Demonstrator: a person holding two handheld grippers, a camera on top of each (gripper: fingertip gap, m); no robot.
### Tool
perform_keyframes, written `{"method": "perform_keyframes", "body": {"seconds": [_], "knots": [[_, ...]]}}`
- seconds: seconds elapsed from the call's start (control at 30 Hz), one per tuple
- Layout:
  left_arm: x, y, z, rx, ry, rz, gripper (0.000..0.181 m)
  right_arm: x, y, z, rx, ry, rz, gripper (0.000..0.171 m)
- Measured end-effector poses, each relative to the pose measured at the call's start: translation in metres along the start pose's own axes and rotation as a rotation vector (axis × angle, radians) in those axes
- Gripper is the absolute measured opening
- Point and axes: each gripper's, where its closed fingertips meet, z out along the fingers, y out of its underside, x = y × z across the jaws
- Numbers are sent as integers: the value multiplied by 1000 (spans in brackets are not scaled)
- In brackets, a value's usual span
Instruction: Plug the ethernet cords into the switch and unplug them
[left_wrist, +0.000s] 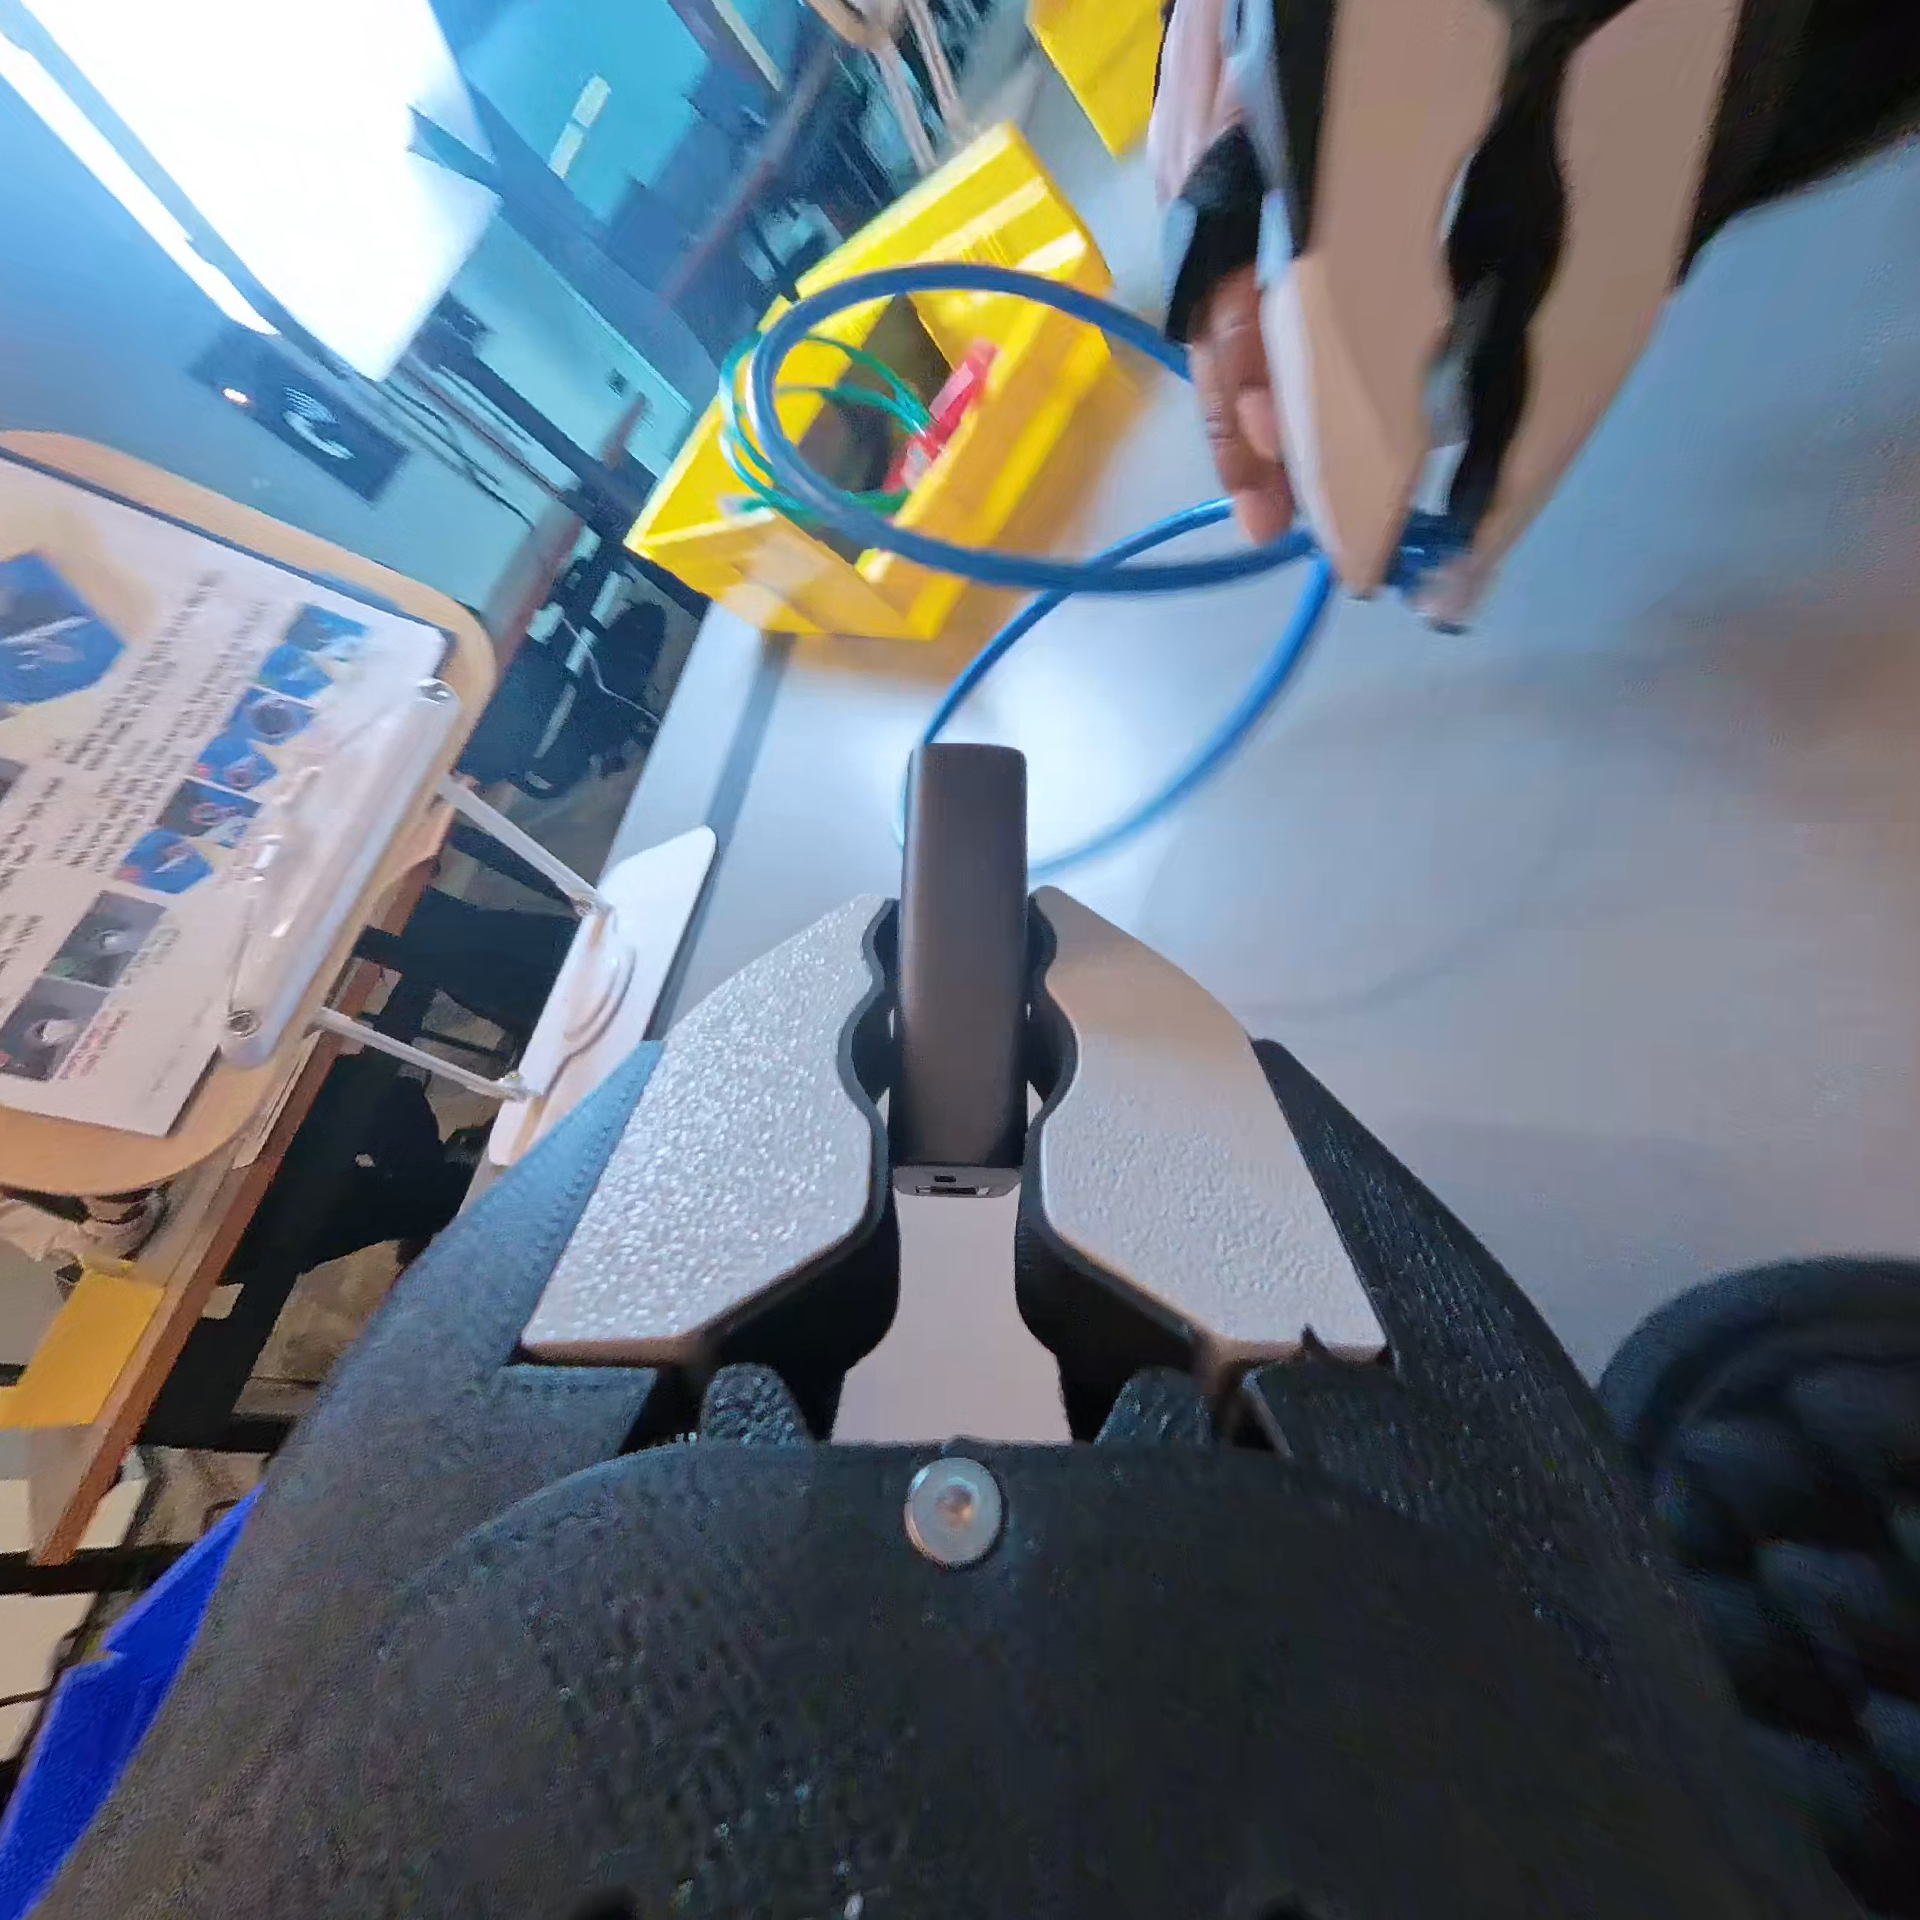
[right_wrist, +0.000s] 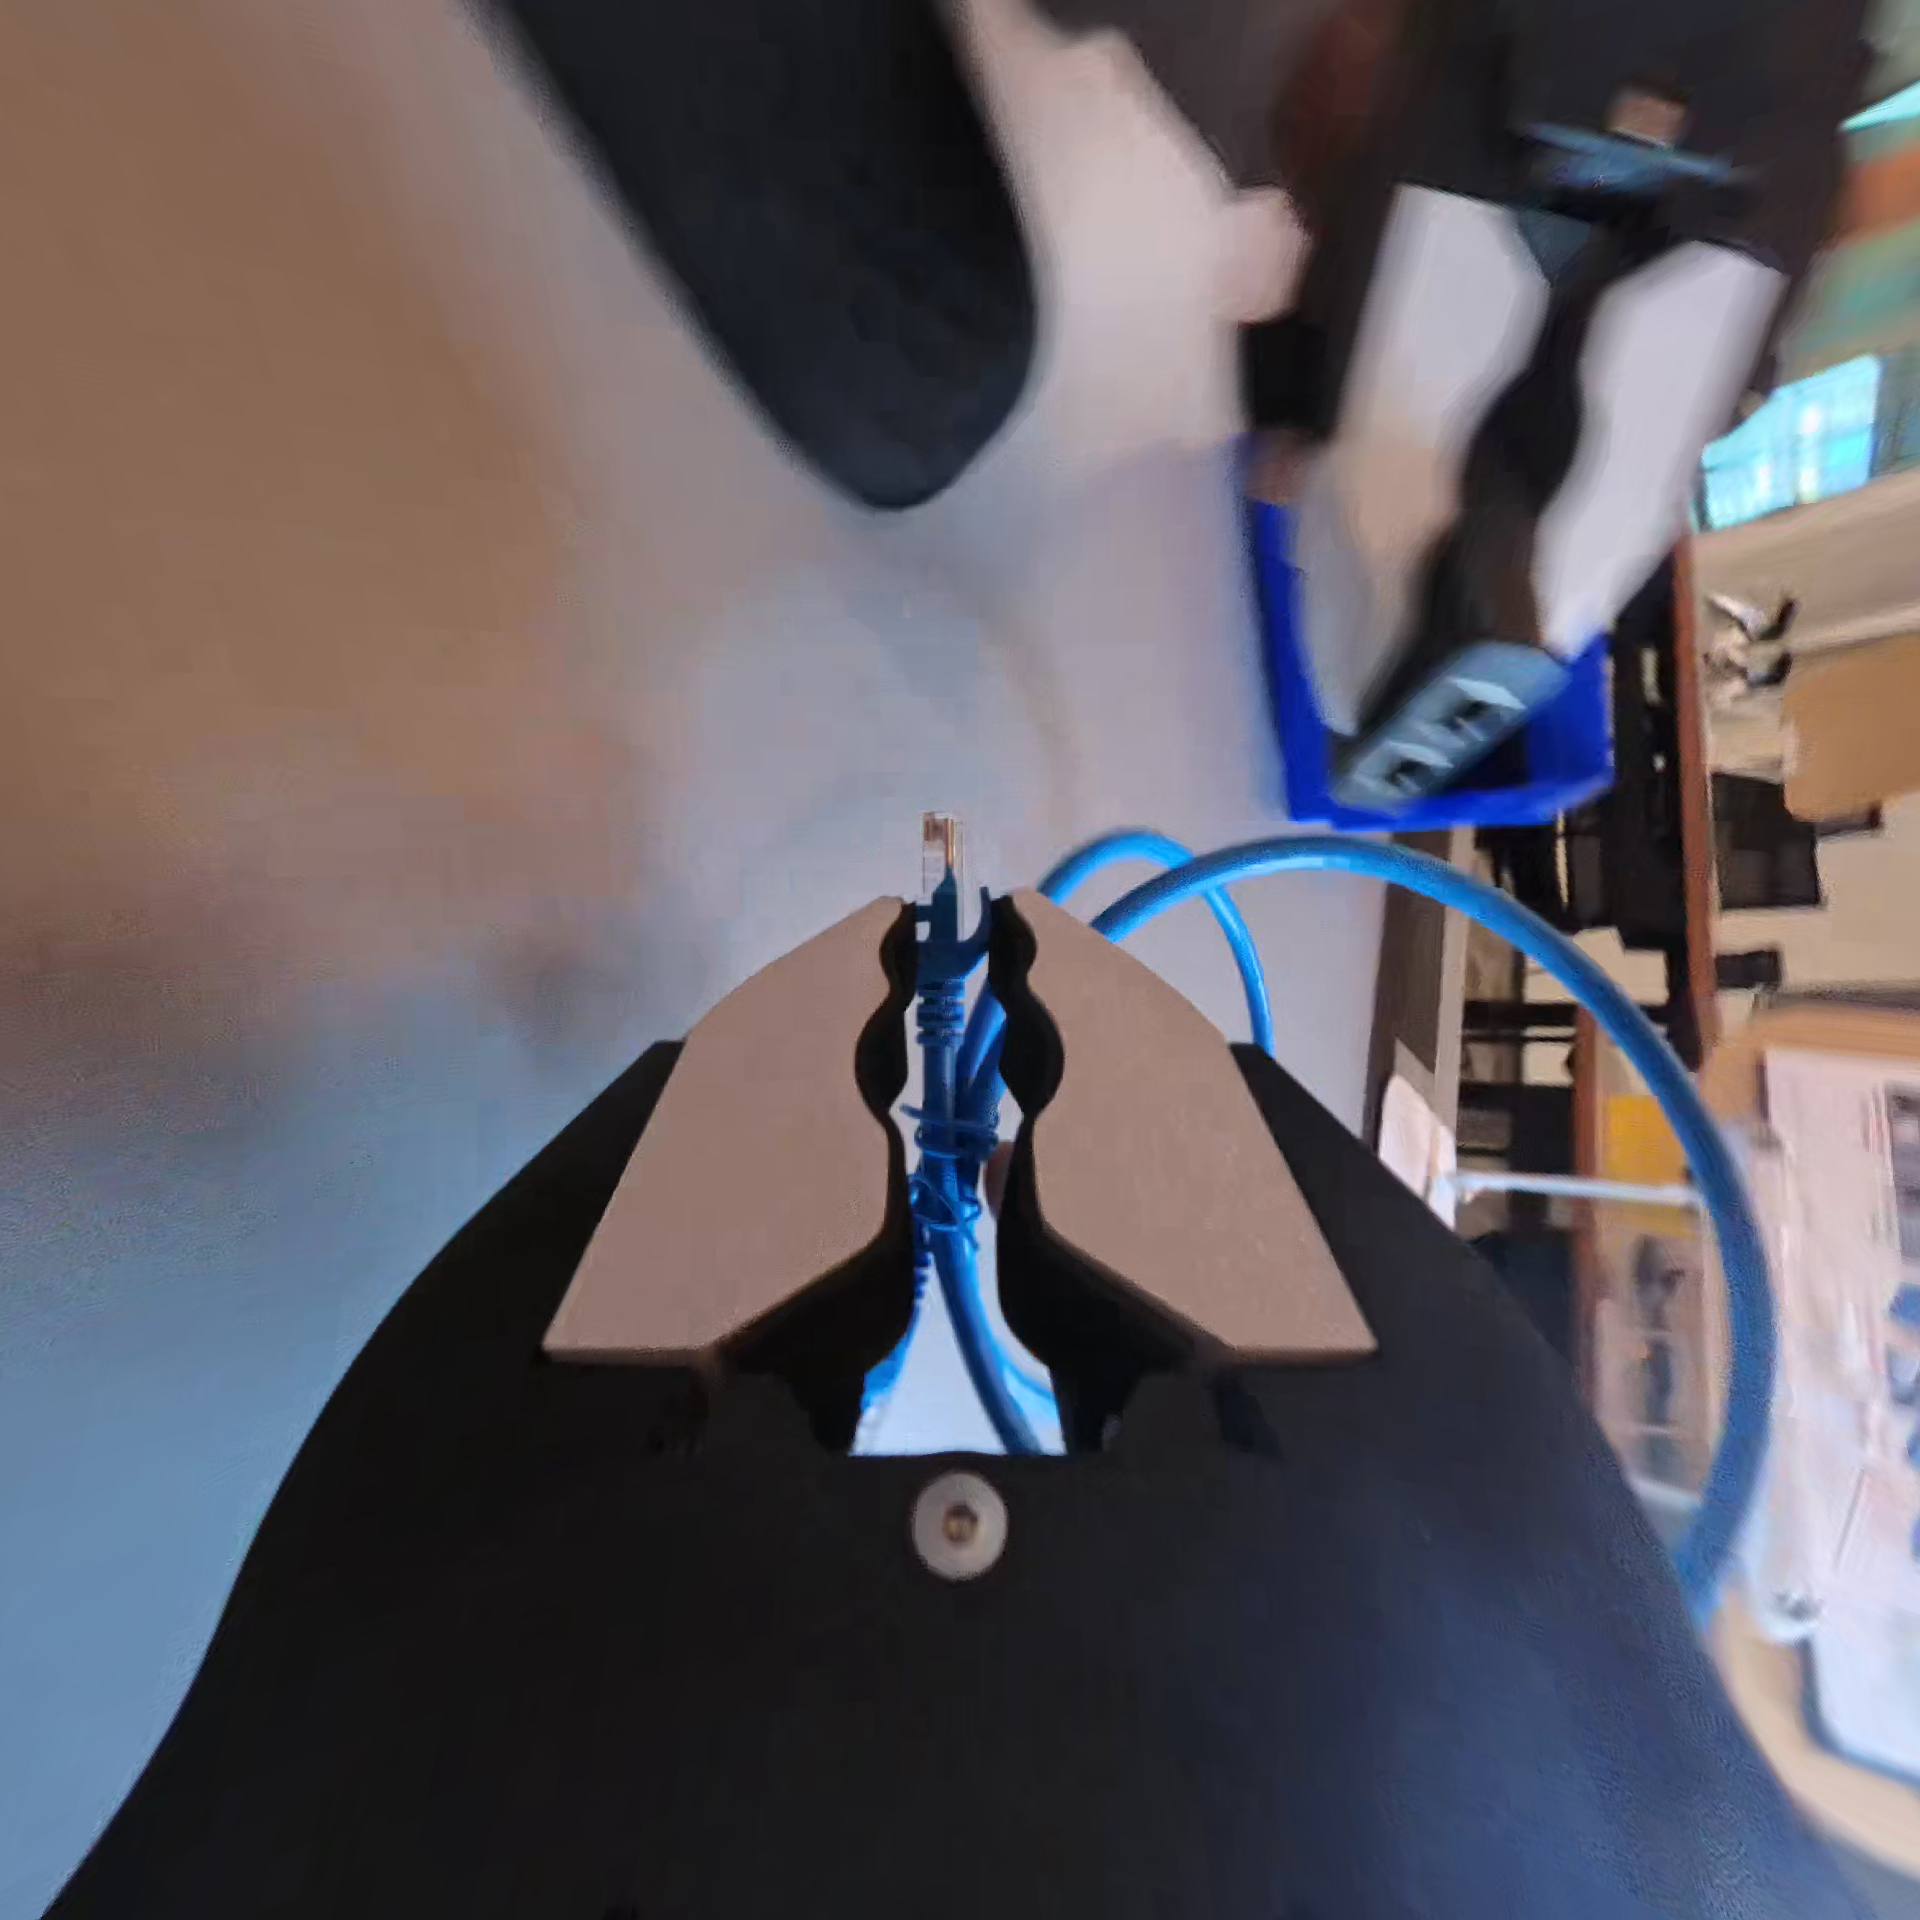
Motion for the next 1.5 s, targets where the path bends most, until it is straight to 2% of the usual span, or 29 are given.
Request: {"method": "perform_keyframes", "body": {"seconds": [0.03, 0.17, 0.33, 0.5, 0.63, 0.77, 0.9, 0.97, 1.03, 1.1, 1.2, 1.33, 1.4, 1.5], "knots": [[-4, -5, -2, 37, -22, -30, 21, 20, 0, -10, 42, 49, 64, 14], [-5, -4, 7, 55, -62, -49, 21, 73, 26, -45, 102, 221, 280, 14], [15, 10, 25, 0, 4, -50, 21, 103, 85, -77, -84, 402, 402, 14], [17, 3, 27, 49, 19, -112, 21, 148, 125, -133, -206, 594, 520, 14], [20, 8, 29, 39, 36, -128, 21, 180, 178, -159, -325, 626, 681, 14], [25, 10, 30, 21, 53, -109, 21, 187, 233, -151, -426, 581, 844, 14], [26, 11, 29, 22, 61, -114, 21, 144, 291, -115, -564, 446, 1036, 14], [27, 13, 30, 19, 67, -119, 21, 133, 303, -107, -579, 432, 1041, 17], [28, 14, 31, 13, 71, -118, 21, 137, 302, -113, -576, 451, 1042, 24], [30, 15, 31, 7, 75, -113, 21, 154, 288, -126, -463, 500, 1076, 26], [31, 14, 32, 4, 77, -100, 21, 174, 269, -152, -325, 575, 1095, 26], [33, 12, 33, 13, 74, -101, 21, 183, 249, -176, -279, 619, 1051, 24], [32, 6, 33, 44, 73, -124, 21, 185, 221, -171, -205, 559, 989, 24], [30, -16, 29, 155, 88, -202, 21, 185, 153, -143, -28, 435, 768, 24]]}}
